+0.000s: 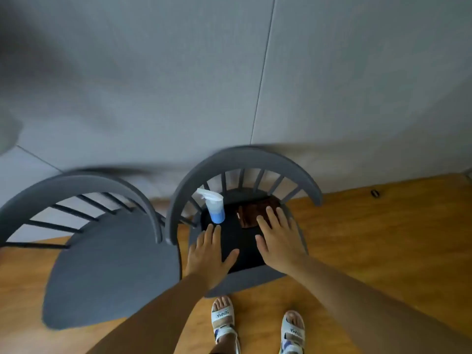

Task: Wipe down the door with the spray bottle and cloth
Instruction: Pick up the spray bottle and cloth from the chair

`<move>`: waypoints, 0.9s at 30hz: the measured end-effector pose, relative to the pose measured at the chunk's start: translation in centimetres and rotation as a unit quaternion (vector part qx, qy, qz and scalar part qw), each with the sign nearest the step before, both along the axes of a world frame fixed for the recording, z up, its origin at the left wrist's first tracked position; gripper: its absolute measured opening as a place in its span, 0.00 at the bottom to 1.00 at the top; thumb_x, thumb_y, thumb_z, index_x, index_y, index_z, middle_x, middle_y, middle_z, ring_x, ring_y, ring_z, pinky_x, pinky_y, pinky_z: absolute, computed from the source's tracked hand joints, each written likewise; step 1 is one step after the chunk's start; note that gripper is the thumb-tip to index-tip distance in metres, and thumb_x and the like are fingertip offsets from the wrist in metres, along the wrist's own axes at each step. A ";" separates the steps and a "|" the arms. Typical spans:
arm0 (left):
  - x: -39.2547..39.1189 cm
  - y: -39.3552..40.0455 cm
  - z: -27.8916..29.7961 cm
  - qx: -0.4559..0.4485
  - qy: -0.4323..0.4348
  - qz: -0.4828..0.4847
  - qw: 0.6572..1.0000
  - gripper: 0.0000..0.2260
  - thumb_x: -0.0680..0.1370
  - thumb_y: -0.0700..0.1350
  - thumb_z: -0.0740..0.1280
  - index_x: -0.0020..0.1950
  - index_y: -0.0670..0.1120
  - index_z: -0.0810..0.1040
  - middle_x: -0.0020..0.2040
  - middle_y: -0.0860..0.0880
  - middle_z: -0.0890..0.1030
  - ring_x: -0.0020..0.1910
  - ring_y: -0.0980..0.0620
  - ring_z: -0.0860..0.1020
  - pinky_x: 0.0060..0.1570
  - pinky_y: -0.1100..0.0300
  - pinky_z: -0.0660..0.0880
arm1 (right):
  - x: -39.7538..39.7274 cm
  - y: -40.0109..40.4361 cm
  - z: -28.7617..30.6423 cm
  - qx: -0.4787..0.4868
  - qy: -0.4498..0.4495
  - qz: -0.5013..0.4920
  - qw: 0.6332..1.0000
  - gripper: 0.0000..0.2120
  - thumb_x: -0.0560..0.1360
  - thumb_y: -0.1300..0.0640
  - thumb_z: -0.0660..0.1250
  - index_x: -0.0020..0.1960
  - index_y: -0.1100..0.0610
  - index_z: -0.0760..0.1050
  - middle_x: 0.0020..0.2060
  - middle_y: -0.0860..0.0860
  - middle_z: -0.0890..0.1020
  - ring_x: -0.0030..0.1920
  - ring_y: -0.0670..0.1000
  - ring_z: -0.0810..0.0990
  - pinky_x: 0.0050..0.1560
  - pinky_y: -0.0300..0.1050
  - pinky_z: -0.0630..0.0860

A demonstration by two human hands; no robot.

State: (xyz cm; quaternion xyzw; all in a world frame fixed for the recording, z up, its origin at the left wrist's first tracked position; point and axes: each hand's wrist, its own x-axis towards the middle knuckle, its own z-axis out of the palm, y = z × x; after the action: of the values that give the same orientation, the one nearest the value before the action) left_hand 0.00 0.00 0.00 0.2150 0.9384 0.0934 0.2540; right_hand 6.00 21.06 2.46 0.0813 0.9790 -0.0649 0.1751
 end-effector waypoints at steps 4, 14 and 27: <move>-1.3 0.4 -4.1 -0.028 0.034 -0.022 0.999 0.42 0.80 0.73 0.48 0.86 0.47 0.48 0.87 0.44 0.48 0.85 0.42 0.50 0.80 0.41 0.55 | -1.1 0.5 -4.0 0.007 -0.005 -0.003 1.000 0.32 0.81 0.41 0.44 0.81 0.53 0.59 0.82 0.59 0.56 0.81 0.65 0.52 0.75 0.68 0.59; -4.3 3.1 -16.3 0.107 0.014 0.196 0.975 0.47 0.77 0.71 0.62 0.86 0.47 0.46 0.87 0.47 0.44 0.85 0.42 0.50 0.81 0.41 0.56 | -1.9 1.6 -18.2 -0.009 -0.007 -0.018 1.000 0.28 0.80 0.43 0.50 0.76 0.52 0.69 0.79 0.58 0.65 0.79 0.66 0.60 0.71 0.71 0.67; -7.7 6.9 -20.1 0.453 0.164 0.356 0.801 0.42 0.71 0.42 0.82 0.79 0.50 0.63 0.78 0.53 0.68 0.77 0.55 0.68 0.76 0.55 0.69 | -8.0 5.6 -25.8 0.038 0.019 0.101 0.994 0.28 0.78 0.47 0.66 0.76 0.54 0.69 0.77 0.60 0.68 0.76 0.68 0.65 0.68 0.70 0.69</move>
State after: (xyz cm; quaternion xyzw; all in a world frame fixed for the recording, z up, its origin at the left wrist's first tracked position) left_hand -7.71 6.95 -20.11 -0.0316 0.8274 0.5548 -0.0811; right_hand -2.01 26.69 -23.36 -0.0128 0.9872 -0.0110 0.1588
